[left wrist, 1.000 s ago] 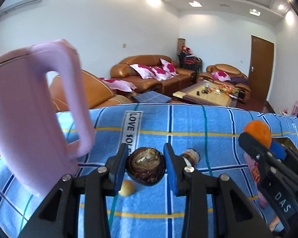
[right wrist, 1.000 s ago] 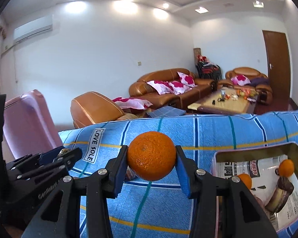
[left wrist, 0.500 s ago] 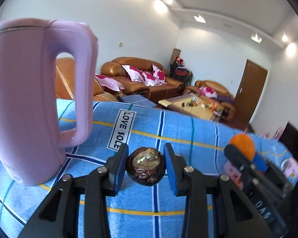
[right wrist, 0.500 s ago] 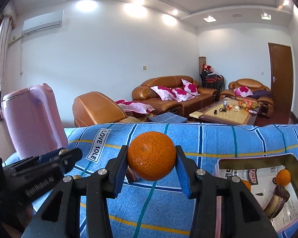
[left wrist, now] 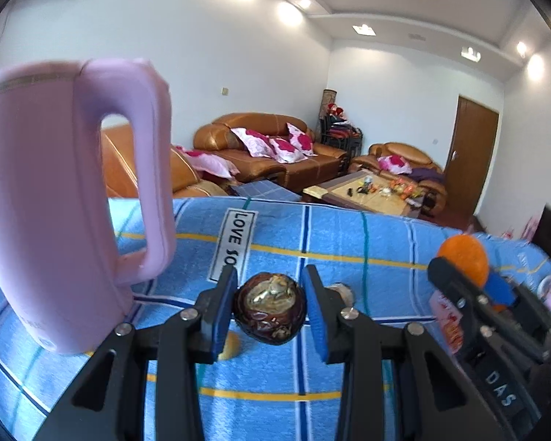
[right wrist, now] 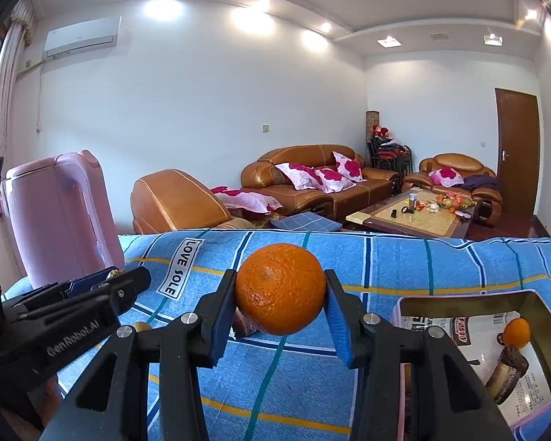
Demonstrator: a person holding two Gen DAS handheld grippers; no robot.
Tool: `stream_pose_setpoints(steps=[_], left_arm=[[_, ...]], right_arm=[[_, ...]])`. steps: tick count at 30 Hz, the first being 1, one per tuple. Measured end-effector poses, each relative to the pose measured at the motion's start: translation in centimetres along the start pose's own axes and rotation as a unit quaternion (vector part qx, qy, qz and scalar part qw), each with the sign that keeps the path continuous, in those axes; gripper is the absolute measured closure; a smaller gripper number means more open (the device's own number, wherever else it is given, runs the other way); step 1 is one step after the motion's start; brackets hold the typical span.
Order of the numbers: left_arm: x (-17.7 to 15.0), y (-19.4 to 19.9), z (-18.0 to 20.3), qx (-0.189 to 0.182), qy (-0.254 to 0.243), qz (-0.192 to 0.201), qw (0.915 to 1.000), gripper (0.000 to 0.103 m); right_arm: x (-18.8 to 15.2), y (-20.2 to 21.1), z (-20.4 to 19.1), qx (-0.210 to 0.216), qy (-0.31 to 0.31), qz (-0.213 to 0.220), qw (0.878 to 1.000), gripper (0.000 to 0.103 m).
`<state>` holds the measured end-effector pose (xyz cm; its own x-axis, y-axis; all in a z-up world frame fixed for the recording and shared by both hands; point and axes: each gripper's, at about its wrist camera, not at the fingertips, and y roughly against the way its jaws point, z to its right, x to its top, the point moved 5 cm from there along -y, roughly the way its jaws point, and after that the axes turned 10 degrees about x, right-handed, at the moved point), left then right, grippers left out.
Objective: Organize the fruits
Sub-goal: 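Carry the brown fruit in the left tool and orange in the right tool over the tin tray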
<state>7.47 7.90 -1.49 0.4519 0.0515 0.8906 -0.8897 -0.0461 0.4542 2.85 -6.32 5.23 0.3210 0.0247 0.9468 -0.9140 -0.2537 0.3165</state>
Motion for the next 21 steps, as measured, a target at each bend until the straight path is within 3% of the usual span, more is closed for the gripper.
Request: stream_pose_setpoints(steps=[9,21], left_arm=[[-0.5,0.3,1.3,0.023,-0.045,0.015,0.9986,0.065],[-0.7,1.6,1.9,0.028,-0.056,0.026,0.9977,0.065]], right_arm=[[-0.1,0.8,-0.4,-0.025,0.011,0.007,1.0,0.055],[-0.8,3.6,0.2,-0.043,0.013,0.007,0.999,0.055]])
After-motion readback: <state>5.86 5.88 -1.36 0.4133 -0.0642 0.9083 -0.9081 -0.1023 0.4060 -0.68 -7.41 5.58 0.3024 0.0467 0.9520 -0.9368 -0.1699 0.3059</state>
